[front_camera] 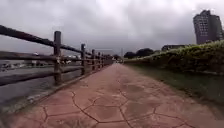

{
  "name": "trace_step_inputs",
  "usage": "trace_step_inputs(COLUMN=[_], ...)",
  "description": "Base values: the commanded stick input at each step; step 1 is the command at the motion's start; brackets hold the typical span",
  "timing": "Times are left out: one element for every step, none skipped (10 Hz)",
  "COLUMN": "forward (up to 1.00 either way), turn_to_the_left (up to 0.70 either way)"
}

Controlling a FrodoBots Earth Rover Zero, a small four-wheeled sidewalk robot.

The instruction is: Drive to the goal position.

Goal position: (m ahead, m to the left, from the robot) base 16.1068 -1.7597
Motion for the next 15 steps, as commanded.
trace_step_inputs(forward=[1.0,1.0,1.0,1.0,1.0,1.0,1.0,1.0,1.0,1.0,1.0,1.0,1.0,1.0,1.0], turn_to_the_left=[0.0,0.0,0.0,0.0,0.0,0.0,0.0,0.0,0.0,0.0,0.0,0.0,0.0,0.0,0.0])
